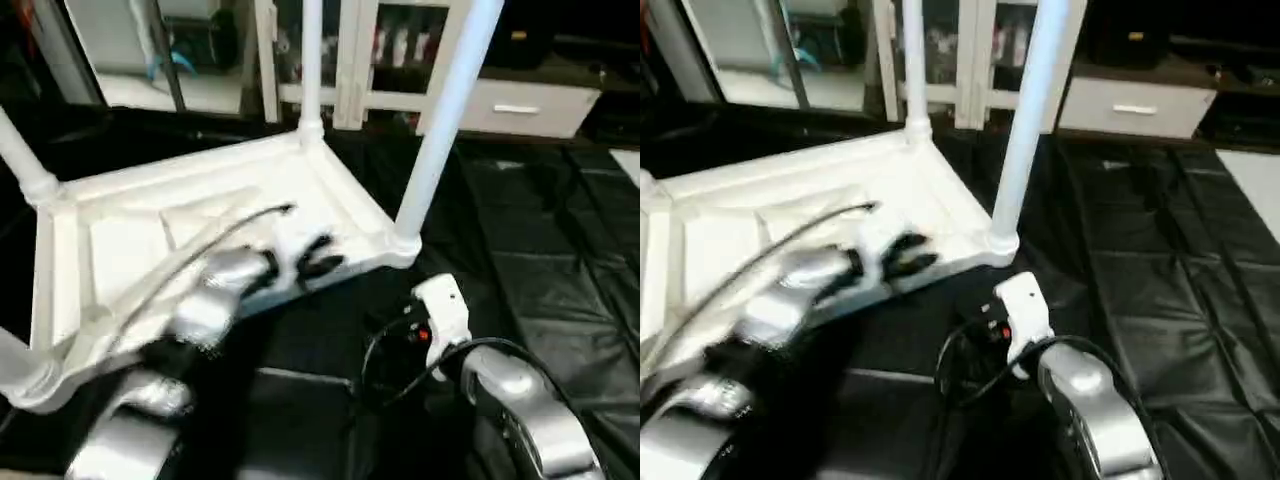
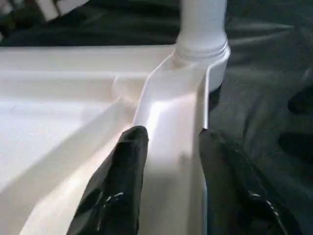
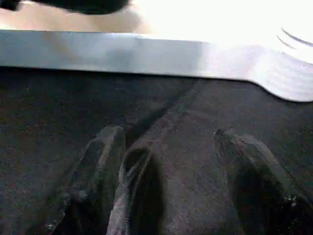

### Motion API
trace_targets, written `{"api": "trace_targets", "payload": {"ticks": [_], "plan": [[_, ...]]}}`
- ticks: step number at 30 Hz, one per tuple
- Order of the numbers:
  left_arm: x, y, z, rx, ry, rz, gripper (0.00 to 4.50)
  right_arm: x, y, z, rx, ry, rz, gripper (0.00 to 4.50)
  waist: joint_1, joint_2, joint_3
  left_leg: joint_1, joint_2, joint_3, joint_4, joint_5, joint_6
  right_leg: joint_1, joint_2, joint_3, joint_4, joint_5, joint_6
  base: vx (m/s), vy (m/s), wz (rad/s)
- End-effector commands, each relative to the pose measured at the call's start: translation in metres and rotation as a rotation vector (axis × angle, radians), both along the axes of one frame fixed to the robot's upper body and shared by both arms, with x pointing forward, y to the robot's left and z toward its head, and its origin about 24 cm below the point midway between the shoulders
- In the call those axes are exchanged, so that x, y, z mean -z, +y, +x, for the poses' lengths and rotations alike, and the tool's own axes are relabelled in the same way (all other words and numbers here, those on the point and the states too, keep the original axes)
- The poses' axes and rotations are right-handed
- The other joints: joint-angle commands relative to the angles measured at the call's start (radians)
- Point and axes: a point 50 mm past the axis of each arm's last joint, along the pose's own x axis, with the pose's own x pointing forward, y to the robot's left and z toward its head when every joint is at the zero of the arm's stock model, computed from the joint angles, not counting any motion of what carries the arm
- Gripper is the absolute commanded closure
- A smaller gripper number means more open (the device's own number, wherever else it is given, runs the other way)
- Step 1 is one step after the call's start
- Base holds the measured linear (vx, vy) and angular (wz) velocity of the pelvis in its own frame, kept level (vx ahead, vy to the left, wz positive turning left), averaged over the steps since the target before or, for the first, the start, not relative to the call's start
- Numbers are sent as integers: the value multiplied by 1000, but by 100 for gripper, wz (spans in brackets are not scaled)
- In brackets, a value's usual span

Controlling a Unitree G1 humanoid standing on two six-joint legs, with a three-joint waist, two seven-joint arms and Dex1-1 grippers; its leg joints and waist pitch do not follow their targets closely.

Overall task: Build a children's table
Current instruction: Rotate leg to tighten

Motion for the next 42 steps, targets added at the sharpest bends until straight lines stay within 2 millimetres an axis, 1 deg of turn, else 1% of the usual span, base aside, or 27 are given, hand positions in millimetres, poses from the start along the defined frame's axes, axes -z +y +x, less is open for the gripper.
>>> {"api": "trace_targets", "payload": {"ticks": [1,2,4,5,6,7,8,10,12,14,15,18,19,20,23,24,25,26,28,33,34,35,36,39,40,41,42], "plan": [[-10,3,-4,11,-10,2,220,-1,-2,3,9,-14,-2,136,3,-9,-59,13,64,-22,-82,-190,23,45,-67,55,-56,-250,-216,0,0,0],[-10,3,-4,11,-10,2,217,-1,-2,3,9,-14,-2,136,6,-8,-58,19,64,-20,-82,-205,16,38,-65,56,-59,-263,-210,0,0,0],[-16,12,-6,-52,-47,18,195,0,-4,4,20,-15,-2,136,11,-8,-57,21,63,-18,-83,-224,4,36,-61,62,-58,-275,-202,0,0,0],[-17,18,-8,-94,-62,37,184,2,-4,4,24,-14,-2,136,11,-5,-56,18,63,-19,-85,-225,0,38,-62,63,-57,-271,-202,0,0,0],[-17,22,-11,-121,-74,62,180,3,-4,3,26,-13,-3,136,9,-7,-56,13,62,-21,-86,-221,1,41,-60,63,-57,-272,-194,0,0,0],[-17,26,-15,-135,-74,85,174,3,-4,3,27,-15,-4,136,9,-5,-57,14,61,-21,-86,-222,-1,40,-58,63,-57,-267,-188,0,0,0],[-17,28,-19,-140,-63,92,174,3,-4,3,28,-15,-4,136,9,-5,-58,11,60,-22,-86,-212,-1,43,-59,64,-54,-254,-185,0,0,0],[-16,32,-33,-156,-18,92,150,4,-5,3,32,-17,-6,136,7,-6,-60,10,61,-21,-85,-191,3,44,-58,65,-48,-225,-191,0,0,0],[-16,33,-37,-161,-3,85,150,4,-5,3,34,-17,-6,136,6,-5,-60,12,58,-17,-81,-178,10,41,-55,65,-48,-210,-201,0,0,0],[-13,37,-46,-206,31,20,150,7,-5,3,35,-16,-7,136,9,-7,-59,8,59,-19,-82,-173,15,44,-58,65,-48,-206,-211,0,0,0],[-10,40,-48,-231,39,29,150,7,-5,4,33,-16,-12,136,11,-2,-59,10,57,-18,-81,-178,15,42,-56,64,-49,-213,-212,0,0,0],[-1,57,-56,-309,48,101,150,8,-5,7,31,-21,-12,136,11,-3,-57,9,55,-20,-84,-220,12,42,-53,63,-57,-261,-189,0,0,0],[-1,57,-56,-309,48,101,150,8,-5,7,31,-21,-12,136,10,-4,-57,8,55,-21,-84,-224,9,42,-52,63,-57,-270,-183,0,0,0],[-3,61,-61,-311,57,91,150,8,-6,9,31,-23,-14,136,10,-1,-58,10,55,-23,-86,-231,3,41,-54,63,-57,-280,-176,0,0,0],[-4,62,-66,-291,64,72,150,9,-7,10,35,-21,-16,136,11,-1,-57,12,55,-23,-85,-240,0,39,-52,63,-58,-276,-182,0,0,0],[-5,63,-71,-276,112,6,150,12,-8,11,38,-19,-21,136,13,2,-59,14,55,-23,-85,-237,-3,39,-52,63,-55,-268,-184,0,0,0],[-6,64,-73,-274,130,-18,150,12,-7,11,38,-19,-22,136,14,1,-57,11,54,-23,-87,-235,-5,39,-51,62,-55,-264,-188,0,0,0],[-6,64,-74,-262,137,-25,150,13,-7,12,37,-21,-23,136,16,4,-58,15,54,-20,-85,-234,-6,36,-50,63,-55,-252,-192,0,0,0],[-7,67,-77,-237,155,-9,150,12,-5,14,31,-29,-22,136,20,4,-59,14,52,-20,-84,-223,-4,38,-48,63,-52,-235,-193,0,0,0],[-7,75,-80,-210,170,66,150,12,-3,17,27,-36,-21,136,25,6,-61,16,51,-21,-83,-202,-4,39,-46,62,-47,-202,-192,0,0,0],[-2,81,-79,-214,170,134,150,14,-3,17,23,-35,-24,136,26,2,-62,15,51,-21,-83,-194,0,41,-46,62,-44,-194,-193,0,0,0],[-2,81,-79,-214,170,134,150,14,-3,17,23,-35,-24,136,27,5,-62,17,50,-20,-82,-194,0,39,-45,62,-44,-194,-191,0,0,0],[1,83,-78,-214,170,160,150,15,-3,17,20,-35,-26,136,25,4,-61,16,50,-20,-83,-195,1,39,-45,63,-44,-194,-190,0,0,0],[14,92,-60,-266,91,310,150,15,0,19,14,-45,-34,136,29,3,-62,20,46,-20,-82,-211,-2,36,-45,64,-52,-232,-165,0,0,0],[14,92,-58,-268,85,318,150,15,0,20,14,-46,-34,136,28,2,-63,21,49,-20,-84,-216,-9,37,-48,66,-49,-223,-169,0,0,0],[15,92,-56,-270,77,329,150,14,0,20,14,-48,-34,136,29,3,-63,17,52,-24,-85,-212,-12,41,-52,65,-48,-219,-171,0,0,0],[16,92,-49,-269,58,365,150,14,1,22,14,-51,-34,136,31,1,-61,27,49,-19,-84,-249,-18,32,-48,65,-54,-255,-166,0,0,0]]}}
